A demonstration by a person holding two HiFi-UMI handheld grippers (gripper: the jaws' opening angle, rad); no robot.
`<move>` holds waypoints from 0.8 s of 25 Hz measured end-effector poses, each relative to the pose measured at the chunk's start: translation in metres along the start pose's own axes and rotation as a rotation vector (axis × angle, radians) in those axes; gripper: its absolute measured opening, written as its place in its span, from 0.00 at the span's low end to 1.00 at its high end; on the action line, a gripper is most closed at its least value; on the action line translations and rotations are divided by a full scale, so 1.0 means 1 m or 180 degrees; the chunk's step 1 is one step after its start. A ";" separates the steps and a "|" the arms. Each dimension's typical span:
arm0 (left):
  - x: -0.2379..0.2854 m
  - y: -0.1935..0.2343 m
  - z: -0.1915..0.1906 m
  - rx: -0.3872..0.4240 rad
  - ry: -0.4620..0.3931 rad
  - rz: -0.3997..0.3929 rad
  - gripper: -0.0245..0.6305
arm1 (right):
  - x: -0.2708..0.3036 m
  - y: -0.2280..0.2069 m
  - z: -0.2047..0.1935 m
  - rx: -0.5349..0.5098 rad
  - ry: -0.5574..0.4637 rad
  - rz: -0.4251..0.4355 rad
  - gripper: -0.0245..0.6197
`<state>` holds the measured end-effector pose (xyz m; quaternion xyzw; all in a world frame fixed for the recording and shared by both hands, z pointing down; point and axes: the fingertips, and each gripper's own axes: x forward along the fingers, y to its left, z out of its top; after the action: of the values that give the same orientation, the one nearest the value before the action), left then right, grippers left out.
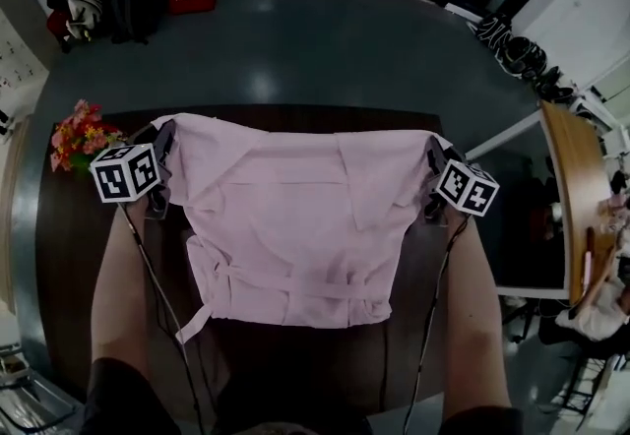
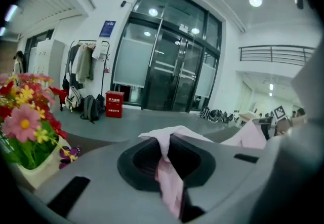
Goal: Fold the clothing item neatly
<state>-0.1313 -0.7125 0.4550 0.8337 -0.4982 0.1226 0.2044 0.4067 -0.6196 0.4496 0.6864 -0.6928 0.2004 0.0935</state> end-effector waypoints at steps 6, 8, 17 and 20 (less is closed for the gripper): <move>0.024 0.003 -0.042 0.0312 0.0385 0.0278 0.26 | 0.026 -0.016 -0.050 -0.0217 0.0397 -0.0107 0.23; 0.025 0.007 -0.048 0.0305 0.0460 0.0330 0.32 | 0.025 -0.025 -0.056 -0.0286 0.0463 -0.0209 0.27; -0.038 -0.033 -0.063 0.0391 0.0263 0.0261 0.37 | -0.045 -0.019 -0.055 -0.0059 0.0131 -0.0575 0.35; -0.066 -0.071 -0.066 0.0351 0.0197 -0.0010 0.37 | -0.084 0.011 -0.030 -0.0129 -0.0181 -0.0554 0.35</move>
<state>-0.1000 -0.6006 0.4709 0.8402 -0.4828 0.1753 0.1736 0.3952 -0.5311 0.4416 0.7474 -0.6368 0.1579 0.1048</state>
